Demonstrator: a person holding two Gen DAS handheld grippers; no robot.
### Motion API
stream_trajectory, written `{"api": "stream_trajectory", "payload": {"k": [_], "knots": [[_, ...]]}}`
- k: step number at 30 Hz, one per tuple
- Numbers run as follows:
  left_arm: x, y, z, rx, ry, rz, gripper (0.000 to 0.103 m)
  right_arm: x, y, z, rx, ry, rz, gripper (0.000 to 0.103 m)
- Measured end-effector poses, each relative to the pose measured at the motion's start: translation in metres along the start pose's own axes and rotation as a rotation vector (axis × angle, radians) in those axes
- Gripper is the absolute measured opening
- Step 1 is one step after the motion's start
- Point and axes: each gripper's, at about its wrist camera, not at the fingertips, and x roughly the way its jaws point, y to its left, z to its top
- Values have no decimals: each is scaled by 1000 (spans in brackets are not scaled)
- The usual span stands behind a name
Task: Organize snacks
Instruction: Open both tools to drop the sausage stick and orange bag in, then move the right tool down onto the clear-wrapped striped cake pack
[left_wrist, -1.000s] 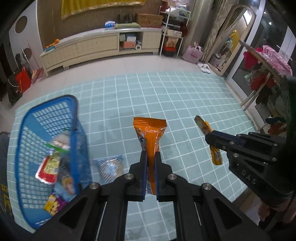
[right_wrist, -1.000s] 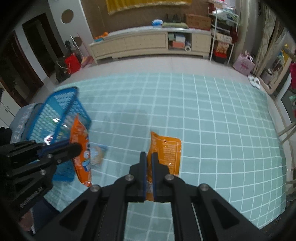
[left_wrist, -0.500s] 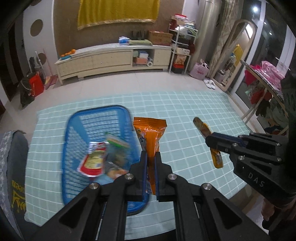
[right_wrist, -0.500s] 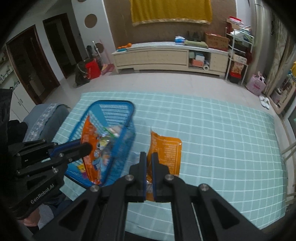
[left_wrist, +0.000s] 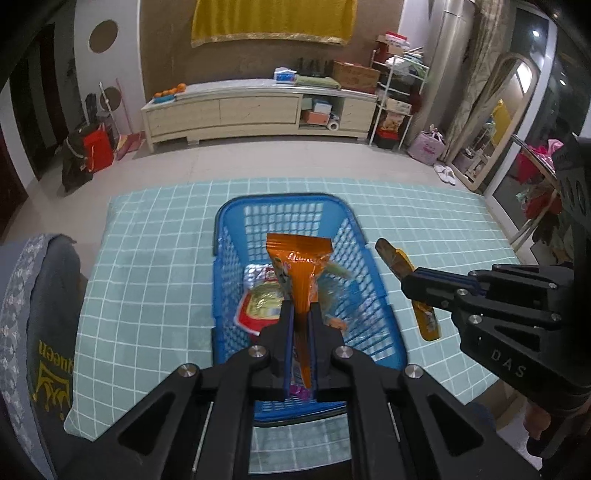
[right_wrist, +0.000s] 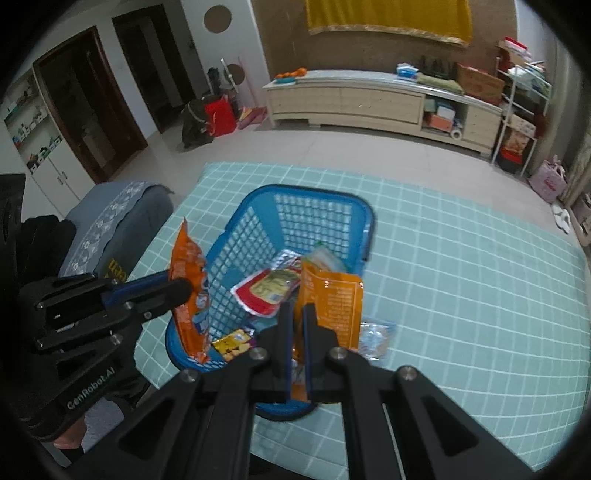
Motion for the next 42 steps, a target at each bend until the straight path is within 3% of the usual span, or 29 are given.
{"api": "stream_trajectory", "payload": {"k": [7,17,19,21,23,33,42], "knots": [[14,28,-1,-43,14,-13,6,32,21,9,-43,45,53,8],[27,38,2,-20,36,0,6,73,23,25,-21,88,133,12],[27,37,1,-18,40,3,6,73,20,27,-12,85,114,21],[27,35,0,-16,43,7,6,67,16,25,-5,66,105,62],[29,35,0,-13,49,5,6,60,13,23,-2,44,88,77],[25,11,-5,22,52,-36,6,32,-5,11,14,25,20,87],[42,9,-10,21,80,-42,6,27,-27,-6,46,44,-33,88]]}}
